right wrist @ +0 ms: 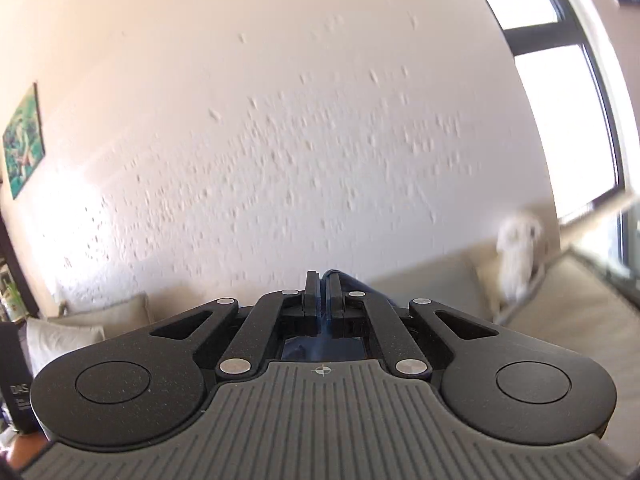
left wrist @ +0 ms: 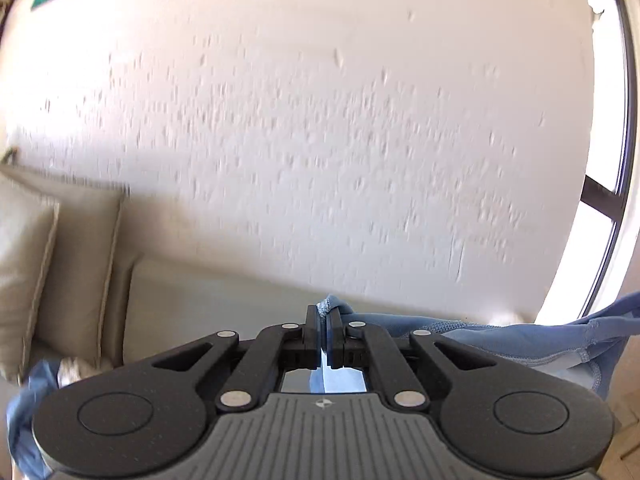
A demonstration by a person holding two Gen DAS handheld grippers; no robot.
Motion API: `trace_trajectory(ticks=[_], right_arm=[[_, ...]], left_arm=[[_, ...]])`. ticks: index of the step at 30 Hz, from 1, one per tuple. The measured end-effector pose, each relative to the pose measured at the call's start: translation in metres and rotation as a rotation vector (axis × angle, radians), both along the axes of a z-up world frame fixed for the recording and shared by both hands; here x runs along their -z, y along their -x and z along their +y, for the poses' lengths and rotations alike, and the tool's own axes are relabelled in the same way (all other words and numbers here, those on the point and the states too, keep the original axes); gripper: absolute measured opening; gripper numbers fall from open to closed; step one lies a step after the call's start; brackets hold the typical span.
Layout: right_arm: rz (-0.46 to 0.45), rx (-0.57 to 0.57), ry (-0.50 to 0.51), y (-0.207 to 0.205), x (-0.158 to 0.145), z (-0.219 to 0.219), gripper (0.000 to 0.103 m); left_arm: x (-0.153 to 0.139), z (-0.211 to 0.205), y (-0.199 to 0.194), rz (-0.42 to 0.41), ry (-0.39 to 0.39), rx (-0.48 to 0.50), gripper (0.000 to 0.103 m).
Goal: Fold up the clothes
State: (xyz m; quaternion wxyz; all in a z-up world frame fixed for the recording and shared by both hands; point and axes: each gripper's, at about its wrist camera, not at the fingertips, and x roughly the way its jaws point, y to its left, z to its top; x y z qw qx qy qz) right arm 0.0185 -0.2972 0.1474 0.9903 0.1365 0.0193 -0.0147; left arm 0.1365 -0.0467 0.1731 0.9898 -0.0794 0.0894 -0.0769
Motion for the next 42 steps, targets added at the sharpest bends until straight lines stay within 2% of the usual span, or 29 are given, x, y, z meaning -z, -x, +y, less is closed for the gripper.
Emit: trace_trajectory(ticks=[2, 4, 7, 9, 12, 14, 17, 18, 20, 22, 25, 27, 31, 39, 41, 42], right_arm=[[-0.060, 0.013, 0.051, 0.005, -0.025, 0.009, 0.000], [-0.095, 0.002, 0.068, 0.010, -0.042, 0.015, 0.000], [-0.092, -0.021, 0.066, 0.014, -0.051, 0.019, 0.000], [-0.010, -0.042, 0.054, 0.005, -0.035, 0.020, 0.000], [0.152, -0.113, 0.026, -0.011, 0.016, 0.025, 0.002], [0.281, -0.182, 0.003, -0.023, 0.059, 0.031, 0.010], [0.475, -0.309, -0.036, -0.028, 0.147, 0.054, 0.012], [0.516, -0.340, -0.053, -0.026, 0.171, 0.062, 0.013], [0.586, -0.395, -0.091, -0.015, 0.216, 0.078, 0.024], [0.635, -0.434, -0.132, -0.002, 0.251, 0.089, 0.038], [0.662, -0.462, -0.250, 0.006, 0.278, 0.102, 0.054], [0.687, -0.465, -0.306, 0.003, 0.288, 0.109, 0.061], [0.719, -0.447, -0.320, -0.010, 0.292, 0.120, 0.061], [0.808, -0.436, -0.234, -0.039, 0.309, 0.139, 0.059], [0.828, -0.436, -0.230, -0.045, 0.315, 0.141, 0.048], [0.834, -0.438, -0.225, -0.047, 0.316, 0.142, 0.037]], left_arm=[[-0.023, 0.000, 0.008, -0.047, -0.003, 0.002, 0.002], [-0.034, 0.000, 0.012, -0.037, -0.010, 0.024, 0.002], [-0.021, -0.002, 0.009, 0.036, -0.034, 0.052, 0.002], [0.006, -0.003, 0.002, 0.108, -0.075, 0.044, 0.002], [0.057, 0.006, -0.008, 0.236, -0.136, 0.019, 0.002], [0.089, 0.018, -0.009, 0.322, -0.149, 0.009, 0.002], [0.126, 0.036, -0.003, 0.411, -0.156, -0.010, 0.002], [0.131, 0.039, -0.001, 0.424, -0.159, -0.015, 0.002], [0.136, 0.046, 0.003, 0.439, -0.153, -0.023, 0.002], [0.135, 0.048, 0.006, 0.432, -0.154, -0.032, 0.002], [0.130, 0.052, 0.013, 0.419, -0.143, -0.036, 0.002], [0.128, 0.050, 0.014, 0.421, -0.134, -0.032, 0.002], [0.128, 0.047, 0.020, 0.425, -0.126, -0.008, 0.002], [0.126, 0.047, 0.030, 0.420, -0.115, 0.022, 0.002], [0.128, 0.046, 0.031, 0.421, -0.127, 0.025, 0.002], [0.130, 0.046, 0.031, 0.421, -0.134, 0.025, 0.002]])
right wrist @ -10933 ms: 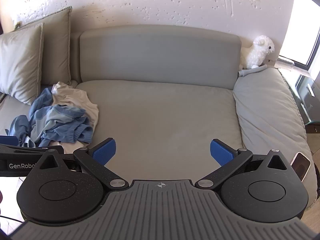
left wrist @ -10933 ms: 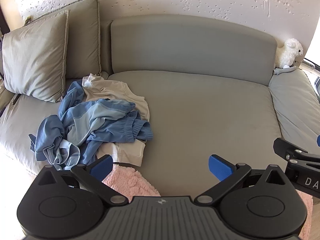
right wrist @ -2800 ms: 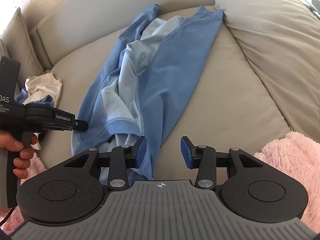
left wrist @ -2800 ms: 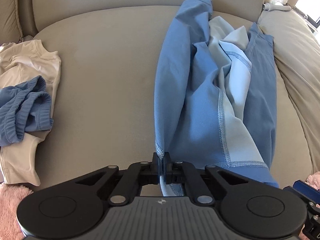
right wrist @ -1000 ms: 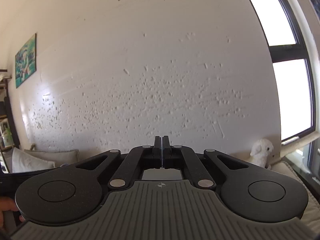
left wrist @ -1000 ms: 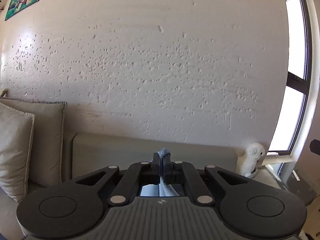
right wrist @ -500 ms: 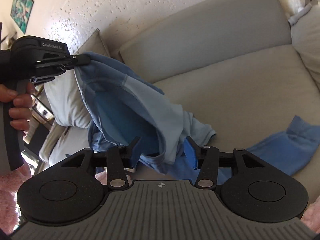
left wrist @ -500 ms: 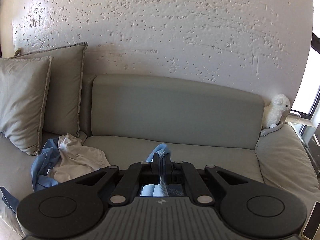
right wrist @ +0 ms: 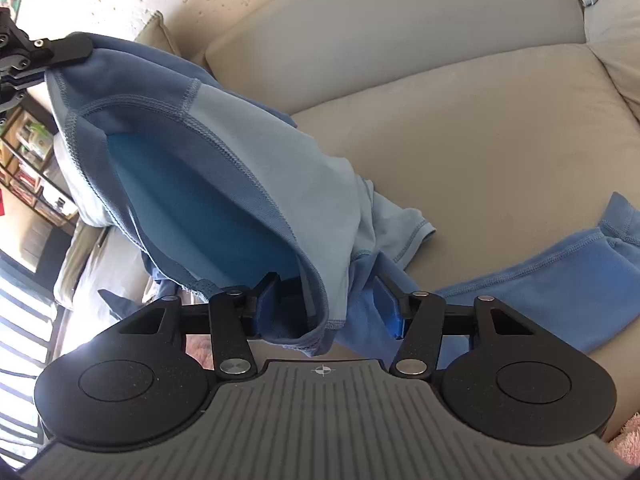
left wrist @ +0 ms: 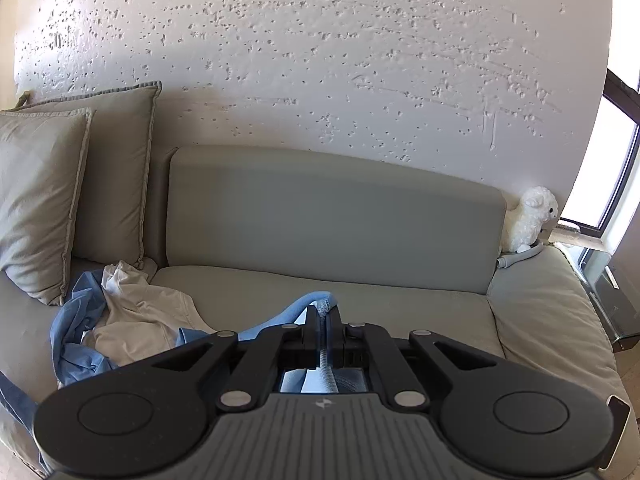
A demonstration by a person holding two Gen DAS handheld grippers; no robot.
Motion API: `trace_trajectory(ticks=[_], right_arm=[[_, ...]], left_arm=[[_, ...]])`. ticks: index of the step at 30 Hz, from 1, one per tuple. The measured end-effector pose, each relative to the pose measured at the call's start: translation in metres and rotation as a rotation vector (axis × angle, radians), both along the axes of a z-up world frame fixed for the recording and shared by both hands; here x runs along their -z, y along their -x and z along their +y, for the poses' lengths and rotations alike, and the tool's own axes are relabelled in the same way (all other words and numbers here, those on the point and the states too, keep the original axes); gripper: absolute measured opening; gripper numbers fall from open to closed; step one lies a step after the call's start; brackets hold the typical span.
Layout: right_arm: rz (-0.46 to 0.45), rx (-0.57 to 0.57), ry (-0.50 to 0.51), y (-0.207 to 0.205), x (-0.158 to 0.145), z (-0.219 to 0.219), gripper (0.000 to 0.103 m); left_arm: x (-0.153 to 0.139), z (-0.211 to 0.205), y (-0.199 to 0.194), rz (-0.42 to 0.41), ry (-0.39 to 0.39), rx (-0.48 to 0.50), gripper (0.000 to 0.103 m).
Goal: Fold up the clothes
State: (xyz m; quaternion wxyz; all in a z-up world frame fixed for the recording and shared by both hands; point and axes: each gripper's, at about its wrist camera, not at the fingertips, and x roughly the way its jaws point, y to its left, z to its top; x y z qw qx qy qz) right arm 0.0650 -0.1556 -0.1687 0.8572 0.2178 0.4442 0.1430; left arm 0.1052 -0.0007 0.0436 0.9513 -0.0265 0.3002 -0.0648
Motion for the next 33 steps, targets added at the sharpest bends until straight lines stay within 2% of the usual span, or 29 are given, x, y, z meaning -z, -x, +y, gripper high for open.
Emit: trace_trajectory(ticks=[1, 3, 6, 7, 8, 9, 11, 12, 14, 16, 23, 29, 33], right_arm=[[0.000, -0.003, 0.009, -0.001, 0.000, 0.000, 0.034], [-0.017, -0.013, 0.041, 0.000, -0.002, 0.001, 0.034], [-0.039, -0.004, 0.068, -0.001, -0.011, -0.005, 0.038], [-0.041, 0.006, 0.079, -0.001, -0.013, -0.009, 0.045], [-0.042, 0.017, 0.090, -0.002, -0.016, -0.013, 0.047], [-0.042, 0.024, 0.100, -0.002, -0.019, -0.017, 0.048], [-0.041, 0.033, 0.123, -0.002, -0.026, -0.026, 0.053], [-0.043, 0.039, 0.142, -0.001, -0.029, -0.032, 0.053], [-0.051, 0.056, 0.177, 0.003, -0.033, -0.044, 0.055], [-0.056, 0.078, 0.211, 0.007, -0.039, -0.058, 0.056], [-0.056, 0.142, 0.231, 0.008, -0.059, -0.094, 0.059], [-0.007, 0.086, 0.178, 0.007, -0.043, -0.074, 0.059], [0.006, 0.016, 0.149, 0.004, -0.032, -0.050, 0.060]], left_arm=[[0.003, -0.001, -0.001, 0.005, -0.006, 0.002, 0.002], [0.009, -0.002, -0.003, 0.020, -0.019, 0.005, 0.002], [0.026, -0.008, -0.013, 0.061, -0.046, 0.014, 0.006], [0.038, -0.013, -0.020, 0.098, -0.074, 0.025, 0.019], [0.049, -0.017, -0.026, 0.134, -0.098, 0.033, 0.026], [0.064, -0.024, -0.033, 0.187, -0.125, 0.042, 0.040], [0.090, -0.036, -0.036, 0.270, -0.170, 0.057, 0.041], [0.096, -0.041, -0.034, 0.287, -0.182, 0.060, 0.042], [0.105, -0.048, -0.027, 0.302, -0.196, 0.068, 0.047], [0.108, -0.055, -0.020, 0.305, -0.204, 0.083, 0.058], [0.098, -0.054, -0.021, 0.283, -0.186, 0.070, 0.064], [0.095, -0.034, -0.028, 0.277, -0.187, 0.022, 0.065], [0.106, -0.020, -0.030, 0.312, -0.195, -0.023, 0.065]])
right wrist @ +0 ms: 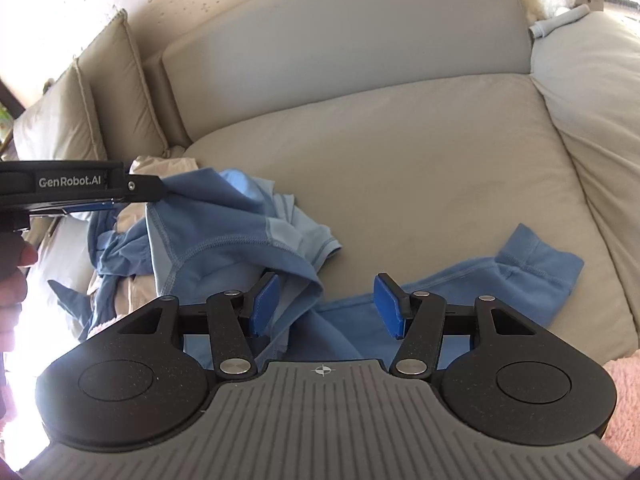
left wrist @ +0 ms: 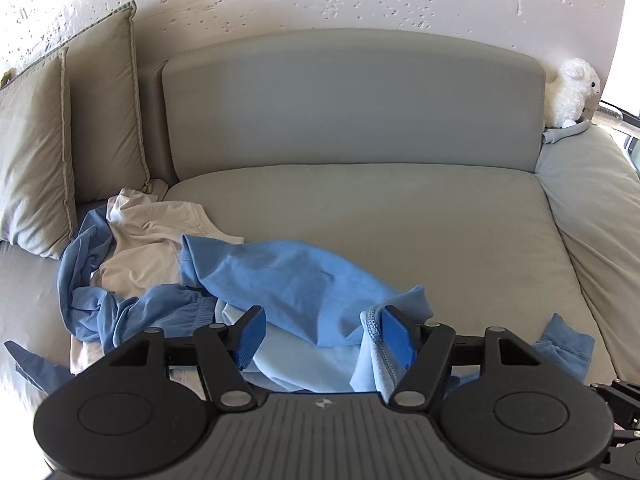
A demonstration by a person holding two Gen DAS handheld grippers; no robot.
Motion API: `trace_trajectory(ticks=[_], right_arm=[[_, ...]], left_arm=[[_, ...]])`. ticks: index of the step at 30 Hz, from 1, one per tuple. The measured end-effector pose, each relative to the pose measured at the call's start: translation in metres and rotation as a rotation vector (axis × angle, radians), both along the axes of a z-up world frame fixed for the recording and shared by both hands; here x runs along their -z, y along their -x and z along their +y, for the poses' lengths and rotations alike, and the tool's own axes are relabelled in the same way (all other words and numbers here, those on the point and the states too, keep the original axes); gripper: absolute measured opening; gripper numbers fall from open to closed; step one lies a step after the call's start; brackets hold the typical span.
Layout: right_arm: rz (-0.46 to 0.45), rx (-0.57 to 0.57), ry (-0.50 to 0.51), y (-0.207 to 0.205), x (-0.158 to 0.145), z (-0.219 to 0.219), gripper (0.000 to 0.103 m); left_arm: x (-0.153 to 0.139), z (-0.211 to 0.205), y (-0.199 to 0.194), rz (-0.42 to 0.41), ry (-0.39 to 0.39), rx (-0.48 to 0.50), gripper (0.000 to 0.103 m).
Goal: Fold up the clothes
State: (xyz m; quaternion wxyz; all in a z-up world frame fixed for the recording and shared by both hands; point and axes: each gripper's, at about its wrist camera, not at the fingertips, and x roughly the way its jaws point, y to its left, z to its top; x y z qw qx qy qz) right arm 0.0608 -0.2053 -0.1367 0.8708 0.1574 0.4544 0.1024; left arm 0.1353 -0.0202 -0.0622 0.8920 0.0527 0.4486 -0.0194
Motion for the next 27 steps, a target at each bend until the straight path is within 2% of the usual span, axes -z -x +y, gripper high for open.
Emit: trace_trajectory(ticks=[3, 5, 9, 11, 12, 13, 14, 15, 17, 18, 19, 20, 24, 27], right_arm=[[0.011, -0.097, -0.006, -0.008, 0.013, 0.023, 0.085], [0.025, -0.157, 0.014, -0.016, 0.027, 0.041, 0.085], [0.060, -0.160, 0.096, -0.034, 0.063, 0.065, 0.084], [0.086, -0.161, 0.069, -0.042, 0.077, 0.071, 0.074], [0.088, -0.169, 0.047, -0.044, 0.080, 0.073, 0.044], [0.081, -0.178, 0.037, -0.045, 0.080, 0.075, 0.010], [0.070, -0.183, 0.039, -0.045, 0.077, 0.077, 0.009], [0.047, -0.193, 0.046, -0.044, 0.071, 0.079, 0.008], [-0.036, -0.225, 0.070, -0.042, 0.049, 0.085, 0.007], [-0.077, -0.236, 0.076, -0.043, 0.035, 0.087, 0.007], [-0.117, -0.244, 0.080, -0.045, 0.019, 0.090, 0.006], [-0.170, -0.257, 0.083, -0.052, -0.002, 0.095, 0.006], [-0.343, -0.323, 0.091, -0.098, -0.087, 0.134, 0.005], [-0.460, -0.381, 0.085, -0.144, -0.152, 0.182, 0.004]], left_arm=[[0.015, 0.009, -0.003, 0.027, -0.025, -0.028, 0.066], [0.029, 0.013, -0.005, 0.051, -0.055, -0.043, 0.066], [0.056, 0.020, -0.009, 0.110, -0.074, -0.063, 0.066], [0.068, 0.023, -0.012, 0.140, -0.067, -0.067, 0.065], [0.073, 0.025, -0.014, 0.156, -0.062, -0.068, 0.062], [0.077, 0.027, -0.015, 0.172, -0.051, -0.068, 0.054], [0.081, 0.029, -0.016, 0.188, -0.038, -0.068, 0.047], [0.081, 0.032, -0.017, 0.192, -0.014, -0.070, 0.035], [0.073, 0.041, -0.018, 0.175, 0.041, -0.079, 0.029], [0.066, 0.046, -0.020, 0.156, 0.065, -0.085, 0.019], [0.057, 0.052, -0.023, 0.133, 0.088, -0.093, 0.015], [0.047, 0.058, -0.028, 0.108, 0.108, -0.102, 0.015], [-0.022, 0.113, -0.065, -0.057, 0.172, -0.185, 0.014], [-0.081, 0.167, -0.100, -0.205, 0.158, -0.270, 0.014]])
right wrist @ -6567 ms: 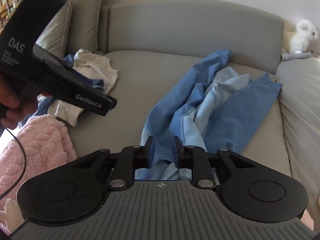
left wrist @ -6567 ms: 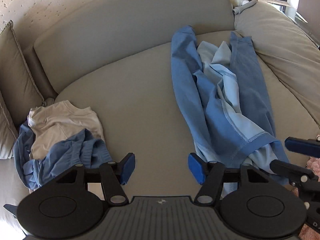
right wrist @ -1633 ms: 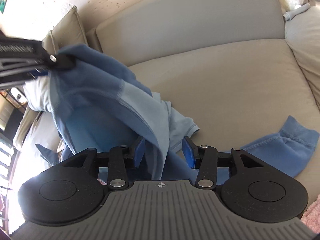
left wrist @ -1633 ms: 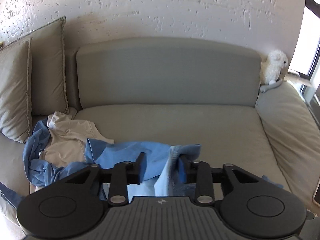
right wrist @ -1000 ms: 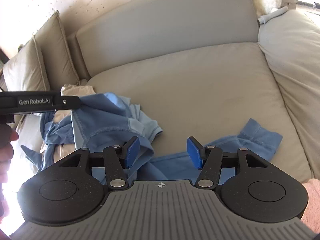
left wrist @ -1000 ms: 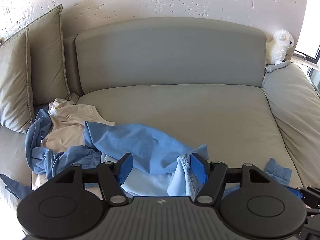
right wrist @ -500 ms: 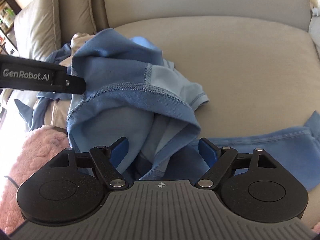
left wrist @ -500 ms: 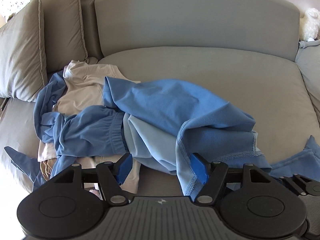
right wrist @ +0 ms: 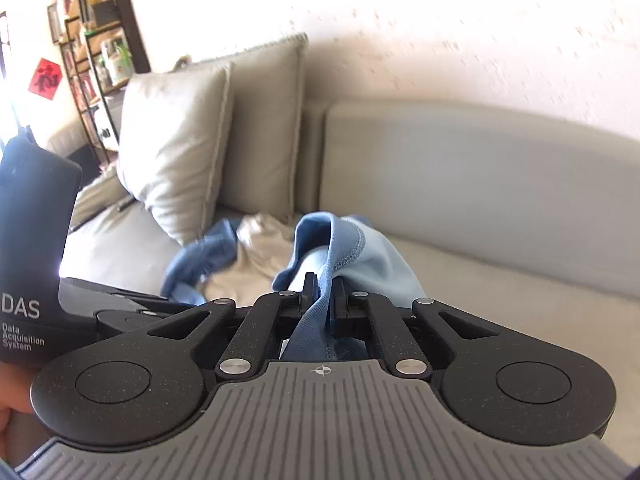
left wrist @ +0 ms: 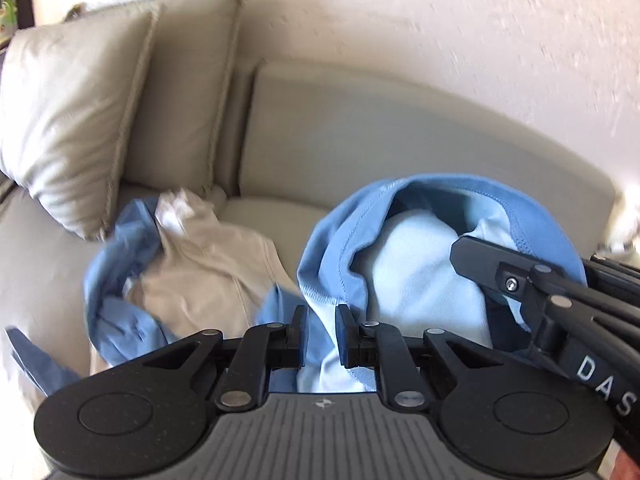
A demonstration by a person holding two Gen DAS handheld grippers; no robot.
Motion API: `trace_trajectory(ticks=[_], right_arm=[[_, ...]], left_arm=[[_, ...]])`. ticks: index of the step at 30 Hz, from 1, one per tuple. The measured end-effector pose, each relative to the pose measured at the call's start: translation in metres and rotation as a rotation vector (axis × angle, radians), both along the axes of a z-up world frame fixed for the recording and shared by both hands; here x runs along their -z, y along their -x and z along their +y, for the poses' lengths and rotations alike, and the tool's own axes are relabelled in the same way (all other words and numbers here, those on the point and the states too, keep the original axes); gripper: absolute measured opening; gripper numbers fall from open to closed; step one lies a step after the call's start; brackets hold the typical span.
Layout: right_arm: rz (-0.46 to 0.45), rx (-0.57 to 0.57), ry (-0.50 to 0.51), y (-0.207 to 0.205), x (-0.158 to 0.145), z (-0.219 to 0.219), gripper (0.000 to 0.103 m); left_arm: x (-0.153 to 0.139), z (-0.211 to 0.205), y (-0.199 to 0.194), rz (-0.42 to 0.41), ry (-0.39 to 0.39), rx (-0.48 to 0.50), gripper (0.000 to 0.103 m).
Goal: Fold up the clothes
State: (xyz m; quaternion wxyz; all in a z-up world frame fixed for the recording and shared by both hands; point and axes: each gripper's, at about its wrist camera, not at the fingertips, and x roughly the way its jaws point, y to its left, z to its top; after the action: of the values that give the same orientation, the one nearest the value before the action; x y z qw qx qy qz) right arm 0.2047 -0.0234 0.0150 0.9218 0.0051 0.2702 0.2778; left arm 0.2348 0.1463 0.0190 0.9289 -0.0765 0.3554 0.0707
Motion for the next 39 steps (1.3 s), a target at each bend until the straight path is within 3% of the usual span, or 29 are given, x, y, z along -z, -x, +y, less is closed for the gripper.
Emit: trace_trajectory(ticks=[5, 7, 8, 9, 10, 12, 16, 19, 23, 26, 32, 33, 37, 39], right_arm=[[-0.328, -0.088, -0.080, -0.045, -0.109, 0.088, 0.004], [-0.417, -0.098, -0.088, -0.050, -0.132, 0.111, 0.005], [-0.449, -0.102, -0.085, -0.053, -0.142, 0.124, 0.006], [-0.453, -0.109, -0.083, -0.060, -0.147, 0.137, 0.014], [-0.420, -0.116, -0.084, -0.066, -0.145, 0.147, 0.029], [-0.356, -0.120, -0.079, -0.070, -0.130, 0.153, 0.053], [-0.168, -0.138, 0.037, -0.065, -0.034, 0.148, 0.056], [0.078, -0.141, 0.111, -0.050, 0.056, 0.117, 0.054], [0.332, -0.159, 0.168, -0.020, 0.150, 0.069, 0.048], [0.457, -0.163, 0.144, -0.001, 0.198, 0.043, 0.047], [0.518, -0.156, 0.047, -0.004, 0.228, 0.055, 0.046], [0.514, -0.157, 0.039, -0.005, 0.226, 0.060, 0.021], [0.412, -0.166, -0.049, -0.001, 0.183, 0.066, 0.012], [0.336, -0.114, -0.158, -0.008, 0.141, 0.052, 0.008]], left_arm=[[-0.093, 0.065, -0.033, -0.242, -0.140, -0.150, 0.015], [-0.114, 0.088, -0.038, -0.290, -0.183, -0.224, 0.042], [-0.117, 0.096, -0.040, -0.294, -0.197, -0.246, 0.046], [-0.107, 0.102, -0.042, -0.263, -0.199, -0.251, 0.049], [-0.094, 0.107, -0.042, -0.220, -0.197, -0.252, 0.052], [-0.062, 0.115, -0.041, -0.128, -0.184, -0.243, 0.055], [0.049, 0.100, -0.011, 0.139, -0.125, -0.172, 0.052], [0.119, 0.077, 0.033, 0.306, -0.039, -0.115, 0.053], [0.167, 0.042, 0.067, 0.386, -0.033, -0.094, 0.052], [0.176, 0.035, 0.073, 0.383, -0.050, -0.113, 0.053], [0.166, 0.045, 0.057, 0.379, -0.092, -0.122, 0.053], [0.165, 0.046, 0.057, 0.377, -0.099, -0.125, 0.053], [0.147, 0.045, 0.054, 0.331, -0.098, -0.103, 0.051], [0.126, 0.038, 0.042, 0.281, -0.085, -0.081, 0.042]])
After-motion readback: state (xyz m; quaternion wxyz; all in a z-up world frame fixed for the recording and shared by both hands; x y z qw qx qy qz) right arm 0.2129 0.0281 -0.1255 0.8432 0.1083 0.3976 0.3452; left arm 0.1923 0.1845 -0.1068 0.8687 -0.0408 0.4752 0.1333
